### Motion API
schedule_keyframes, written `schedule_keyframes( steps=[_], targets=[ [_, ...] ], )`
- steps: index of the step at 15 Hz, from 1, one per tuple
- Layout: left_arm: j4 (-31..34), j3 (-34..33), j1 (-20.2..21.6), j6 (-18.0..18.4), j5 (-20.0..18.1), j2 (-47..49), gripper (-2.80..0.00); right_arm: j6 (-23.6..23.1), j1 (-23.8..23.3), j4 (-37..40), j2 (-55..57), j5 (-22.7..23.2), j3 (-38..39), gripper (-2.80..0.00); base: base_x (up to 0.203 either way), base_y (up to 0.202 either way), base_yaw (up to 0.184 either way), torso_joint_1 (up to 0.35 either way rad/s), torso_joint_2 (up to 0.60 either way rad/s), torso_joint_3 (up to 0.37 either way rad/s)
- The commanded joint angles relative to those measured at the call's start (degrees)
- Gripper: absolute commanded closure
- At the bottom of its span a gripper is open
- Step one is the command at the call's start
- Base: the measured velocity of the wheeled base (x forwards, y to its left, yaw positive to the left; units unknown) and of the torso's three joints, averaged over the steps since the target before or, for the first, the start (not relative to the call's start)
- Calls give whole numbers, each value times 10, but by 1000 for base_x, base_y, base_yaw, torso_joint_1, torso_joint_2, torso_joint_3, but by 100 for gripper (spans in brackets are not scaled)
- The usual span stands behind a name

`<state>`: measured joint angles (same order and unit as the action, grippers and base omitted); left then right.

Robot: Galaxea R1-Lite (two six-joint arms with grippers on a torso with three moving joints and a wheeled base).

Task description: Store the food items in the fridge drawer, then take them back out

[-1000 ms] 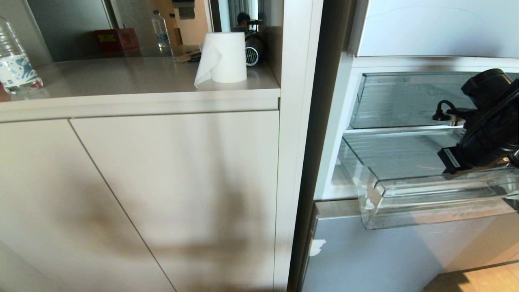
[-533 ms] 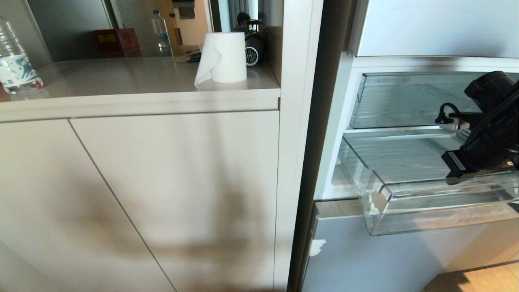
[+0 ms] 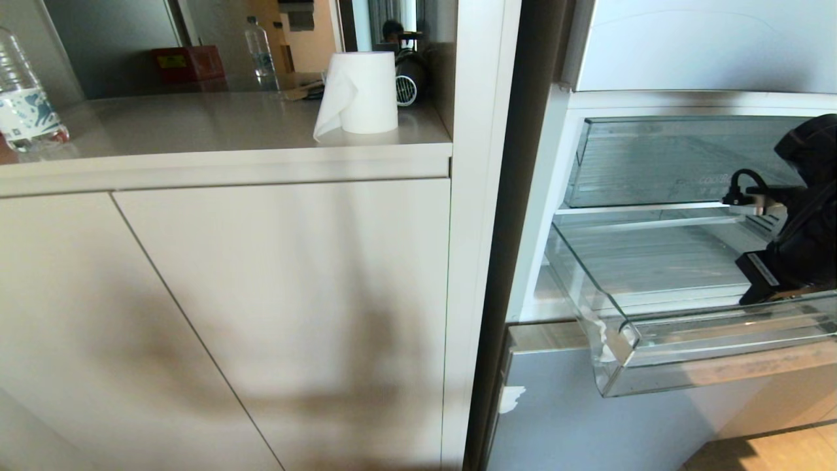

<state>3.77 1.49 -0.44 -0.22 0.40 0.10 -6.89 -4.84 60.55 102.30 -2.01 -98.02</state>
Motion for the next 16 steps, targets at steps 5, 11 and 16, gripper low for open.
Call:
schedule_keyframes(
  steps=[5,11,16],
  targets=[
    [0,0,0,0,0,0,0,-1,-3,4,-44,2,33,0,0,0,0,0,0,0],
    [0,0,0,0,0,0,0,-2,-3,5,-77,2,49,0,0,0,0,0,0,0],
    [0,0,0,0,0,1,0,5,-3,-29,-107,70,48,0,0,0,0,0,0,0]
  ],
)
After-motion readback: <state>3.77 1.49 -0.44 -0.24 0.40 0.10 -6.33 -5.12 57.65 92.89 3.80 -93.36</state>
